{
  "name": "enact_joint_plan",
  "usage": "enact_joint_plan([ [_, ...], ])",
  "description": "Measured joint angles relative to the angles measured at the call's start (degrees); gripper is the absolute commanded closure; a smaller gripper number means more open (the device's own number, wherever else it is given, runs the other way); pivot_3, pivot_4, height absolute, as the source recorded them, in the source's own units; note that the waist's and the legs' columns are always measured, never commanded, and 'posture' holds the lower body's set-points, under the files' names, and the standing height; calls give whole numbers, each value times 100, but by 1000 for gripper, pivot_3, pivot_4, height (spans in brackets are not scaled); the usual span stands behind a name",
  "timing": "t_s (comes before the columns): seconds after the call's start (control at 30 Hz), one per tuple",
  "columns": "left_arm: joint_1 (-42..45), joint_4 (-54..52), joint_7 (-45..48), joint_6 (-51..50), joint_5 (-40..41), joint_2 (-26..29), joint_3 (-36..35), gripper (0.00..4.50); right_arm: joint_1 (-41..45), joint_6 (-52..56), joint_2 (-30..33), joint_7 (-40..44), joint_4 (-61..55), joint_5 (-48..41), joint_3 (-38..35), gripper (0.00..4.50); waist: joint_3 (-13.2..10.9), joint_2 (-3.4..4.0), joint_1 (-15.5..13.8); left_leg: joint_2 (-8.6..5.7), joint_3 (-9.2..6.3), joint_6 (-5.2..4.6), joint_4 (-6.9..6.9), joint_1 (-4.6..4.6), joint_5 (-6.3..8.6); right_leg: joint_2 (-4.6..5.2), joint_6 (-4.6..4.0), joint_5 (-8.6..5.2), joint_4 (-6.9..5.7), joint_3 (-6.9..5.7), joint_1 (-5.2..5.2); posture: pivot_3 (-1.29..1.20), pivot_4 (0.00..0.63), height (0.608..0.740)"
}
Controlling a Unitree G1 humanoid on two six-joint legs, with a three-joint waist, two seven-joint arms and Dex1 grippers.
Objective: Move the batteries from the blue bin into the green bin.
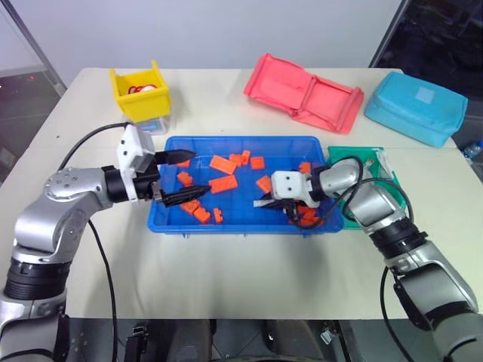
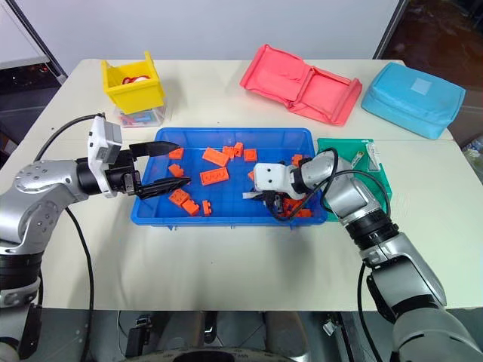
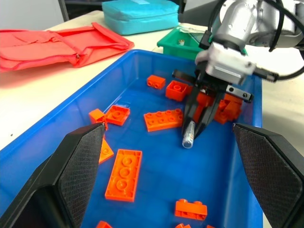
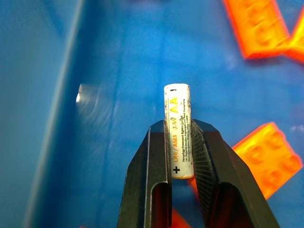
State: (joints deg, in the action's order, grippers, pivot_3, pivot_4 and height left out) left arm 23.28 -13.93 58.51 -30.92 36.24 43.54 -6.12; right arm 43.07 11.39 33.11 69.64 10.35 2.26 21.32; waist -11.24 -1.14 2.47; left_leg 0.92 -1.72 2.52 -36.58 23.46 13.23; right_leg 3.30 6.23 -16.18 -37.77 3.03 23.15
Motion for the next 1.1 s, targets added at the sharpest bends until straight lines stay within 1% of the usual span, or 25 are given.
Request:
enact_joint_plan([
  [0.07, 0, -11, 7, -1, 33, 0, 0, 0, 271, 519, -68, -20, -206, -285, -247, 4074, 0, 0, 0, 0, 0, 0, -1, 0, 0, 0, 0, 0, -2, 0, 2, 0, 150, 740],
  [0.13, 7, -13, 17, -2, 58, -15, 3, 0, 646, 1162, -75, -96, -448, -661, -651, 4074, -1, 1, -7, 0, -1, 0, -1, 1, 0, 1, 0, 0, -5, 0, 3, 0, 150, 740],
  [0.2, 50, -12, 47, -3, 78, -80, 12, 0, 968, 1507, 70, -174, -565, -850, -991, 4074, 0, 0, -36, -2, -3, 0, -1, 2, 0, 3, 0, 0, -4, -2, 2, 0, 150, 740],
  [0.3, 203, -8, 137, -16, 190, -154, 34, 0, 1091, 1577, 764, -192, -503, -865, -1327, 4074, 1, -2, -157, -9, 0, -1, -2, 4, 1, 13, 0, 0, 9, -4, -4, 0, 150, 740],
  [0.37, 277, 17, 252, -15, 190, -154, 92, 0, 954, 1541, 1271, -167, -272, -807, -1420, 4074, 1, -2, -191, -14, 4, -1, -2, 6, 1, 17, 0, 0, 16, -3, -6, 0, 150, 740],
  [0.47, 366, 85, 409, -13, 179, -167, 201, 0, 687, 1417, 1809, -147, -1, -764, -1592, 4074, 0, 0, -161, -13, 10, -2, -1, 8, 1, 17, 0, 0, 19, -1, -3, 0, 150, 740],
  [0.57, 574, 208, 616, -6, 173, -205, 357, 0, 124, 1363, 2560, -48, 120, -752, -1866, 4074, 0, 0, -167, -10, 7, -5, 3, 8, 3, 11, 0, 0, 19, -2, -1, 0, 150, 740],
  [0.63, 690, 391, 697, 11, 130, -247, 420, 0, -206, 1421, 2803, 16, 100, -814, -2060, 4074, -1, 1, -128, -5, 12, -6, 3, 6, 4, 7, 0, 0, 20, 1, 0, 0, 150, 740],
  [0.8, 884, 708, 840, 105, -27, -394, 597, 0, -883, 1636, 2915, 168, -122, -1094, -2263, 4074, 0, 2, 3, 0, 11, -6, 0, 3, 4, 1, 1, 0, 15, 4, -2, 0, 150, 740],
  [0.87, 943, 806, 894, 151, -84, -433, 647, 0, -1063, 1693, 2876, 110, -120, -1172, -2291, 3312, -1, 2, 14, 0, 13, -6, -1, 3, 4, 1, 1, 0, 15, 6, -1, 0, 150, 740],
  [0.9, 961, 854, 912, 164, -105, -442, 664, 0, -1104, 1695, 2842, 44, -111, -1197, -2297, 3039, -1, 3, 16, 0, 13, -6, -2, 2, 4, 1, 1, 0, 13, 7, 1, 0, 150, 740],
  [0.93, 980, 900, 928, 176, -136, -444, 684, 0, -1110, 1690, 2818, -14, -94, -1206, -2298, 2580, -1, 4, 12, 0, 13, -6, -2, 2, 4, 1, 1, 0, 12, 6, 1, 0, 150, 740],
  [1.0, 1011, 962, 969, 198, -195, -443, 694, 0, -1110, 1665, 2802, -116, -38, -1212, -2300, 1499, -2, 4, -3, 0, 11, -6, -2, 3, 4, 0, 1, 0, 12, 6, 0, 0, 150, 740],
  [1.03, 1012, 982, 980, 222, -201, -438, 693, 0, -1108, 1642, 2781, -180, 18, -1211, -2309, 1087, -2, 4, -6, -1, 11, -6, -2, 3, 4, 1, 1, 0, 12, 6, 0, 0, 150, 740],
  [1.07, 1012, 1008, 985, 240, -204, -429, 692, 0, -1108, 1622, 2738, -243, 68, -1212, -2320, 402, -2, 4, -8, -1, 12, -6, -3, 4, 4, 2, 1, 0, 12, 6, 0, 0, 150, 740],
  [1.1, 1012, 1018, 985, 244, -205, -427, 689, 0, -1108, 1611, 2715, -270, 89, -1212, -2321, 28, -2, 4, -8, -1, 12, -6, -4, 4, 4, 2, 1, 0, 12, 6, -1, 0, 150, 740],
])
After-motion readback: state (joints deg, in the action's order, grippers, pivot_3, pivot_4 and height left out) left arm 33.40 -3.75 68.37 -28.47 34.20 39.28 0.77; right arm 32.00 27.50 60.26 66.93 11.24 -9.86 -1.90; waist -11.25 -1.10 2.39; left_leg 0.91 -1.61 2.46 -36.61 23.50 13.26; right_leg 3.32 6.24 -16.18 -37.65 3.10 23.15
